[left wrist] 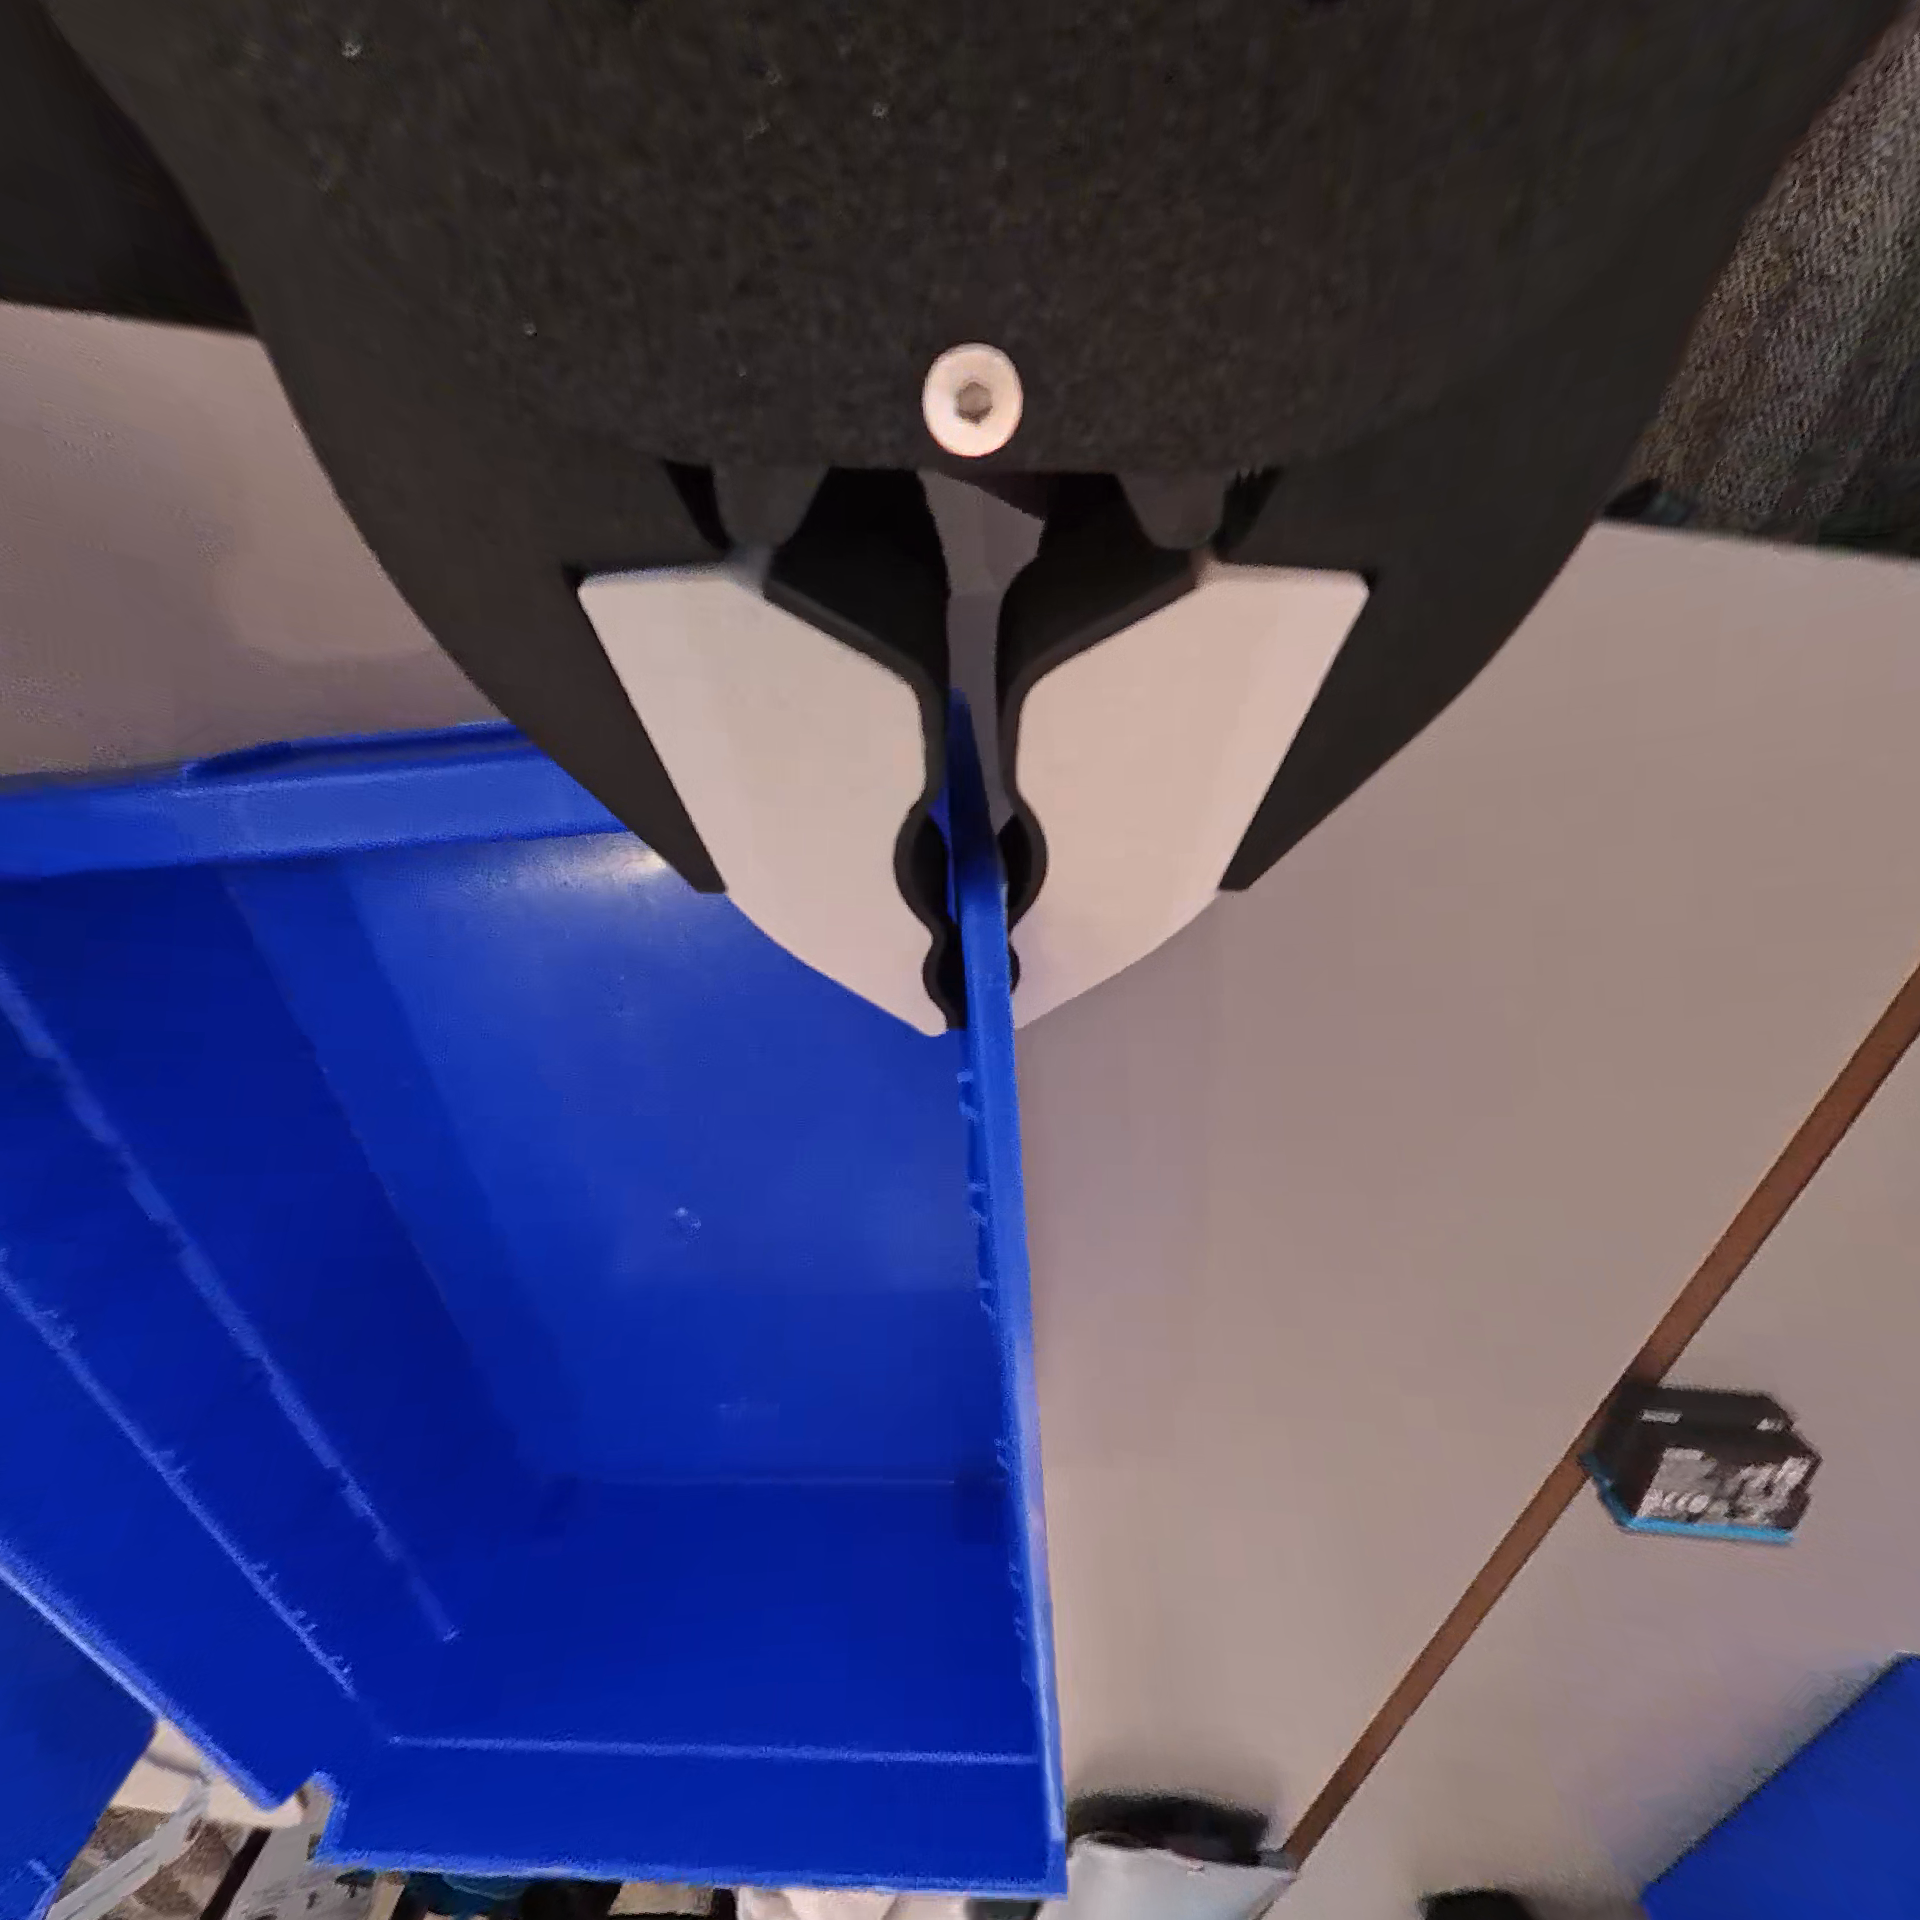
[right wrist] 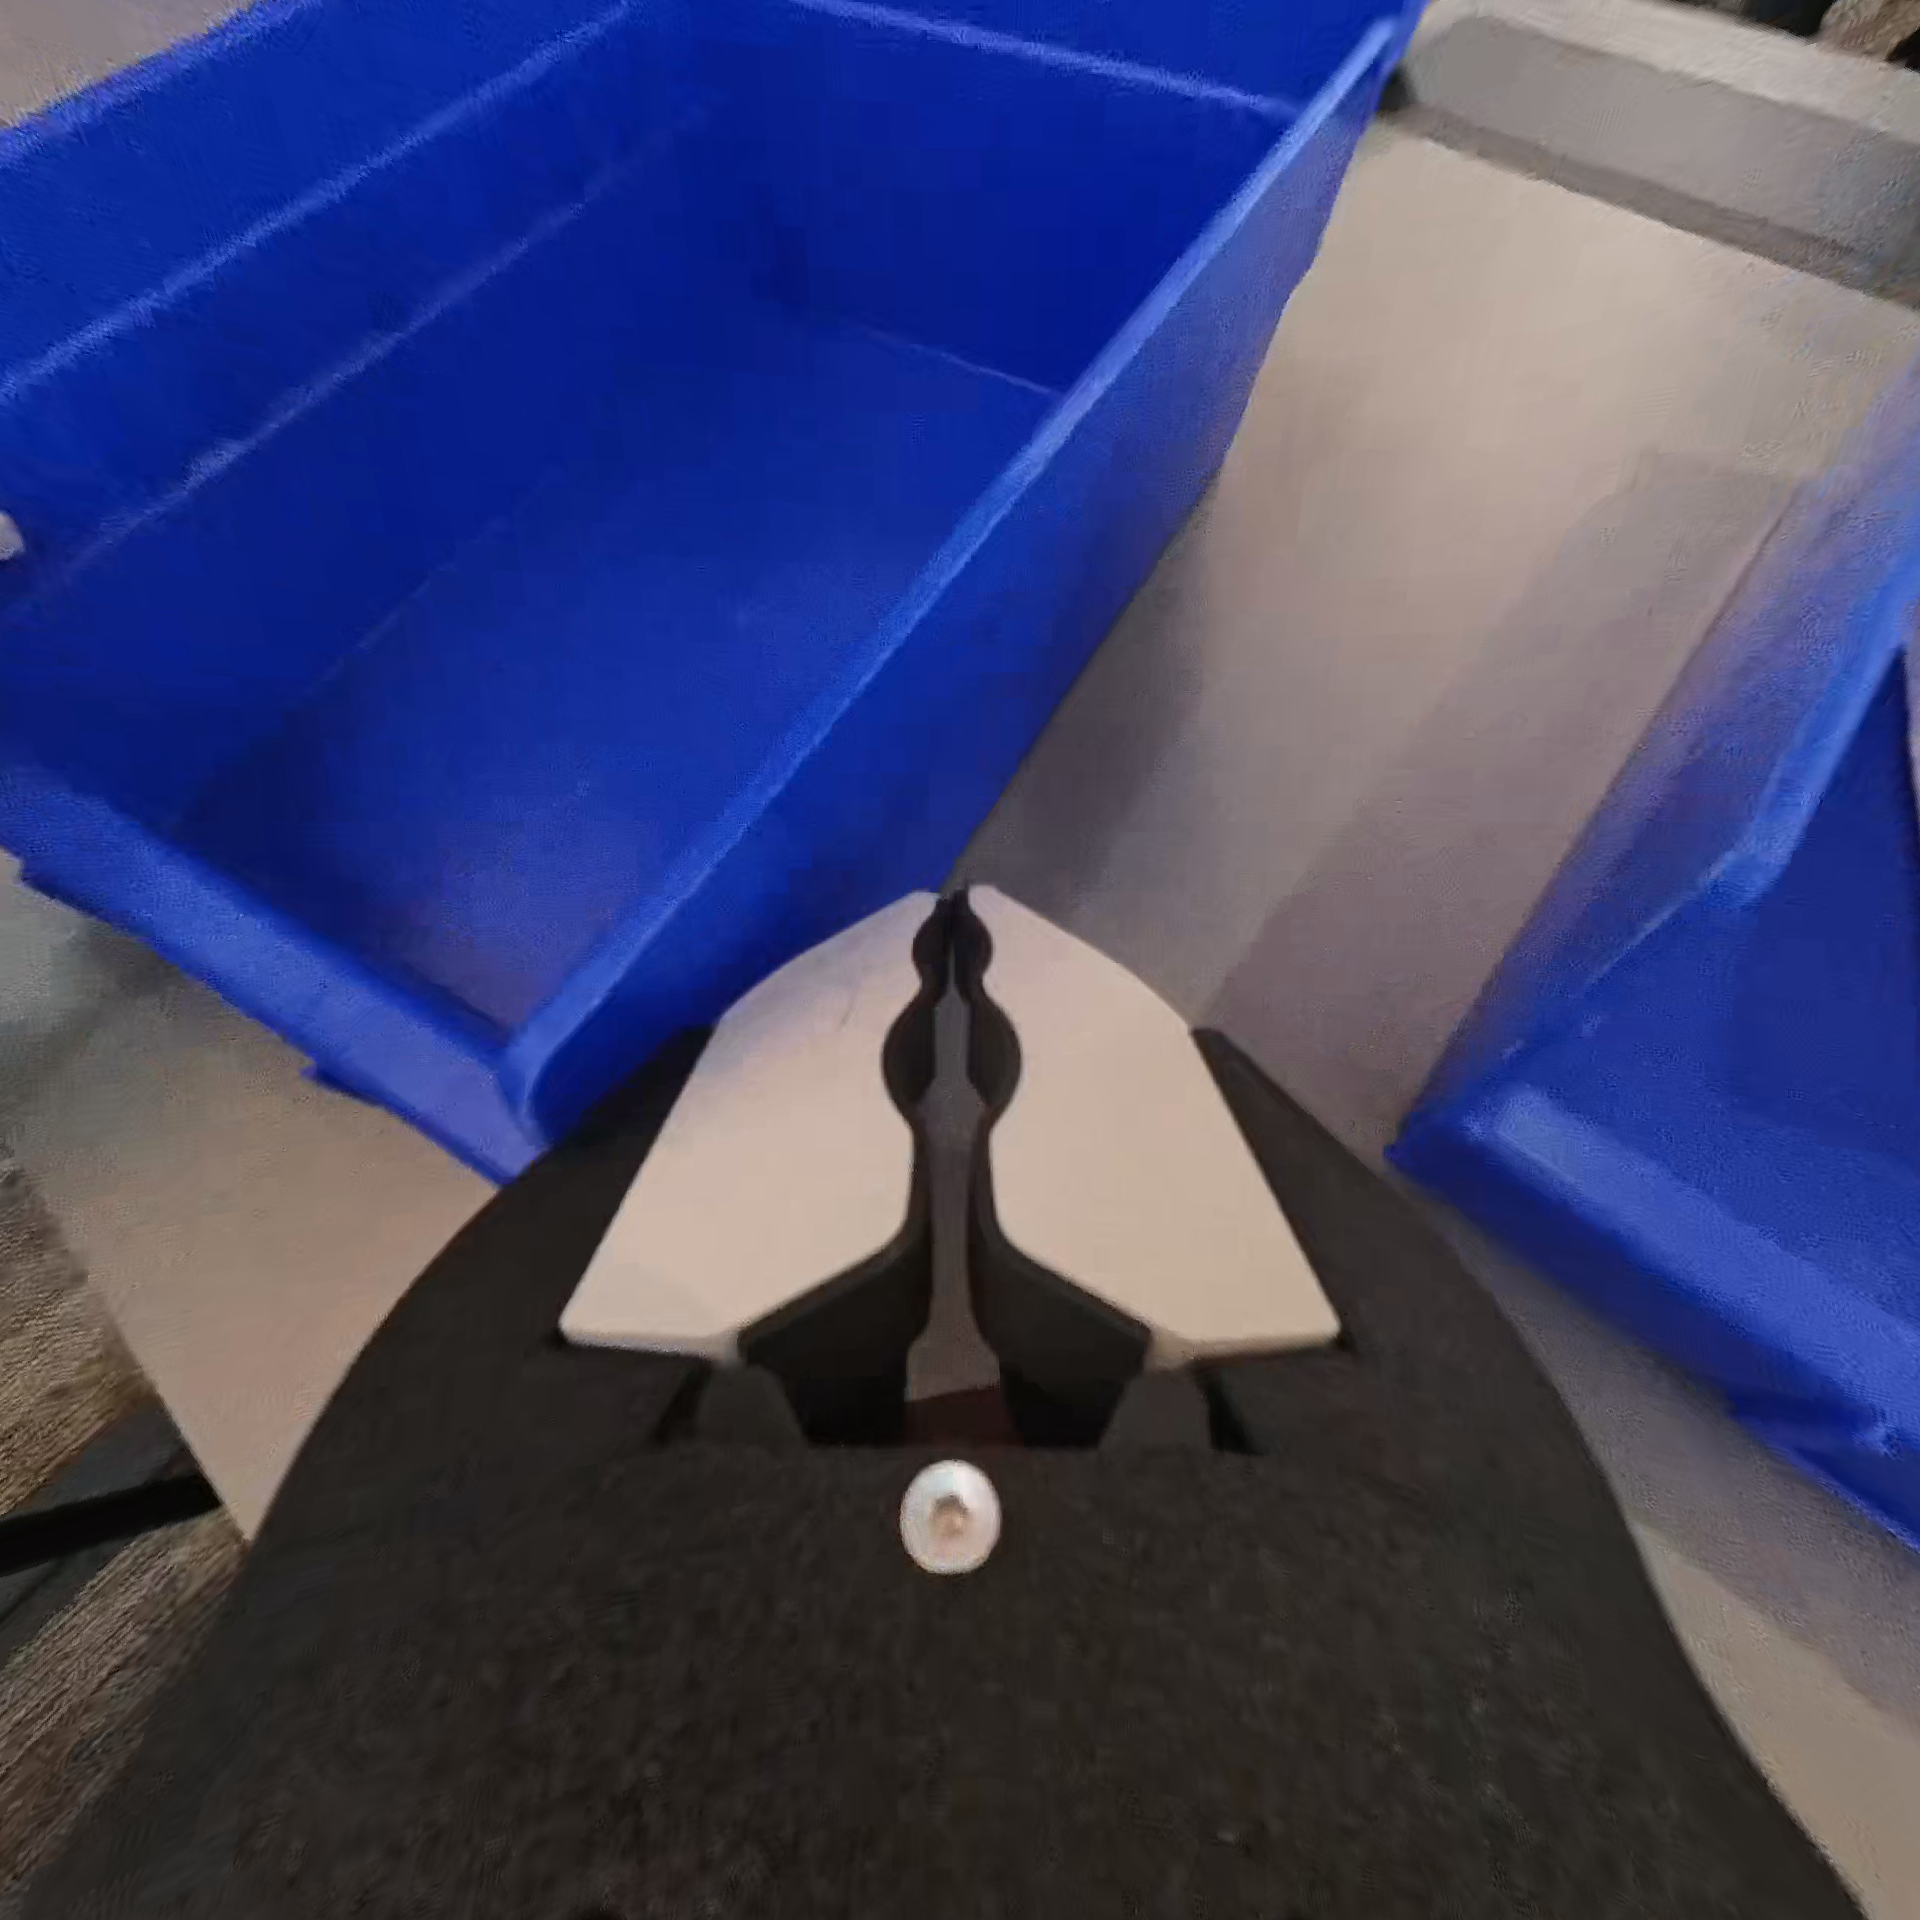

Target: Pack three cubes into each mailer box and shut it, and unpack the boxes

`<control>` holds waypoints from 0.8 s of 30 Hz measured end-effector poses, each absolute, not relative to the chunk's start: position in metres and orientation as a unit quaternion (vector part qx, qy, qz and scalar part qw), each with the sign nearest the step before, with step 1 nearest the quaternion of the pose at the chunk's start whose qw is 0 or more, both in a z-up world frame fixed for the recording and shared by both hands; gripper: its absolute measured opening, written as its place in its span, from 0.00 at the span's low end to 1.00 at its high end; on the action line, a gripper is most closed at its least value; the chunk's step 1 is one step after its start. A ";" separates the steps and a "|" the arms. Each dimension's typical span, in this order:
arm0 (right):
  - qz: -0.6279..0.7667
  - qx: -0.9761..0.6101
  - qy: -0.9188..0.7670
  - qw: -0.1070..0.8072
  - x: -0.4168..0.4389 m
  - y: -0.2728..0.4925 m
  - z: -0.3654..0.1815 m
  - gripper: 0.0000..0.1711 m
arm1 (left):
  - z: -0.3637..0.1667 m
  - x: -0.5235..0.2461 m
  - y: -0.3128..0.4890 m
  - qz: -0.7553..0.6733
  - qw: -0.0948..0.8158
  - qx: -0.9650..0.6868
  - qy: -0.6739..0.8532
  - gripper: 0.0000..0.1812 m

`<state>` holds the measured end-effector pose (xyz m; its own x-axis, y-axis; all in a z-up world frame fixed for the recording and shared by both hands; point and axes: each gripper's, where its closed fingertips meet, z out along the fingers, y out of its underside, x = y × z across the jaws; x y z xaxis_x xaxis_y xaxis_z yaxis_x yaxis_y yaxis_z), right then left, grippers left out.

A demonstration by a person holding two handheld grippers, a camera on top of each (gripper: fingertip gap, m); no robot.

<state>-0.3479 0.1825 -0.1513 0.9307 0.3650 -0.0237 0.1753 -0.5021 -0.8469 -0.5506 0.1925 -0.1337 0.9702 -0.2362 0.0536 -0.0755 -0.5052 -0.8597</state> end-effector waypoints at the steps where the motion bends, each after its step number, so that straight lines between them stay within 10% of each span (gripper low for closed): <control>1: 0.087 -0.848 -0.162 0.496 -0.349 0.183 -0.145 0.00 | -0.132 -0.553 0.185 -0.084 0.492 -0.863 0.081 0.01; 20: 0.210 -0.803 -0.122 0.545 -0.378 0.120 -0.120 0.28 | -0.094 -0.553 0.156 -0.047 0.534 -0.844 0.028 0.02; 24: 0.144 -0.840 -0.075 0.517 -0.375 0.142 -0.141 0.14 | -0.097 -0.546 0.151 -0.025 0.535 -0.844 0.034 0.02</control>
<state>-0.3749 0.1419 -0.1409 0.9472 0.2750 -0.1649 -0.0235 -0.4534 -0.8910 -0.5463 0.1514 -0.0969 0.9964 -0.0841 0.0062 -0.0303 -0.4254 -0.9045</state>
